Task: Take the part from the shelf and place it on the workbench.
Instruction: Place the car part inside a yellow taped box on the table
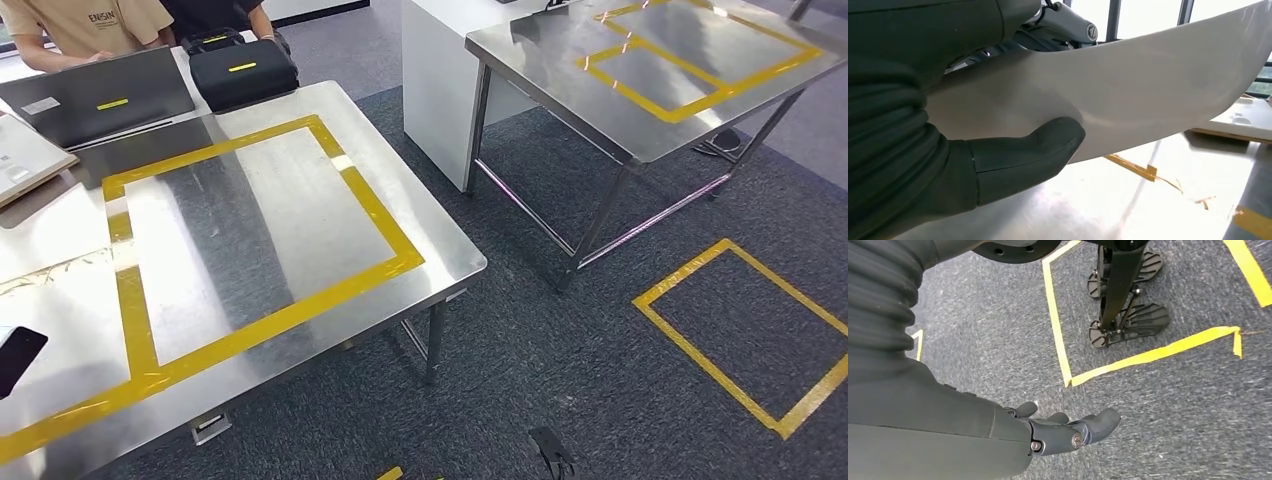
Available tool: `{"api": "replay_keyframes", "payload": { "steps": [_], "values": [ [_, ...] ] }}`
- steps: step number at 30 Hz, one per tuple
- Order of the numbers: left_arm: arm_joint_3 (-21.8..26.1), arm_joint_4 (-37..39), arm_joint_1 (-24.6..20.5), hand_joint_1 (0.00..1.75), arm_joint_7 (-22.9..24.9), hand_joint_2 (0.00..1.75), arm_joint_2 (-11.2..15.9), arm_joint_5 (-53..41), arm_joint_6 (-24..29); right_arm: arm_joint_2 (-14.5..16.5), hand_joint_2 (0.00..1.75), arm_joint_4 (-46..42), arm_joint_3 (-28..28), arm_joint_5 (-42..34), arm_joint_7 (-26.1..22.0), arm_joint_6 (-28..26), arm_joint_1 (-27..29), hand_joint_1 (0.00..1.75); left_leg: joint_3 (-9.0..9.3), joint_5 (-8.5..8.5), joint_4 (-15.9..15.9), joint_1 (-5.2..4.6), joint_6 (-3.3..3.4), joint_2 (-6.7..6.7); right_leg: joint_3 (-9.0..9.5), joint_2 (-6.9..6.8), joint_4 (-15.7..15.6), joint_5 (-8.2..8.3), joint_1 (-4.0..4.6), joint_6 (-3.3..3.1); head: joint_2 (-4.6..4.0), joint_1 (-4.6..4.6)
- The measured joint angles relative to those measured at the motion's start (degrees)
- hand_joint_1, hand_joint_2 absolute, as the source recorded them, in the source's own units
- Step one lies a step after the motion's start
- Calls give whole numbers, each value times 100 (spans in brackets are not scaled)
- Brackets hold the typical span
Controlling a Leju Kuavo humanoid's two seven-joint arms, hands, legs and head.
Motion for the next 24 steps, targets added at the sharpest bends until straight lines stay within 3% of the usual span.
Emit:
{"api": "replay_keyframes", "payload": {
  "steps": [13,17,19,23,24],
  "values": [
    [-217,339,-240,175,-520,175,-529,-252,92,-11,175,0,-3,131,-96,0,8,0,1,11,-14,17,-17,-3,-10,-4,7,-4,2,4,0,0],
    [-309,374,-293,0,-448,175,-684,-344,45,-11,0,0,-3,115,-56,1,21,0,2,11,-15,17,-18,-2,-11,-4,11,-5,2,4,0,0],
    [-327,390,-309,0,-348,175,-727,-355,-22,-10,0,0,-3,113,-37,0,26,0,2,11,-15,17,-18,-2,-12,-4,12,-5,2,4,0,0],
    [-339,438,-354,0,-122,0,-753,-374,-430,-9,0,1,-8,74,-3,0,36,0,2,12,-15,17,-19,0,-16,-3,15,-5,2,3,0,0],
    [-339,449,-365,0,-70,0,-756,-386,-503,-9,0,1,-9,67,-3,0,37,0,2,12,-15,17,-19,0,-17,-3,16,-5,2,3,0,0]
  ]
}}
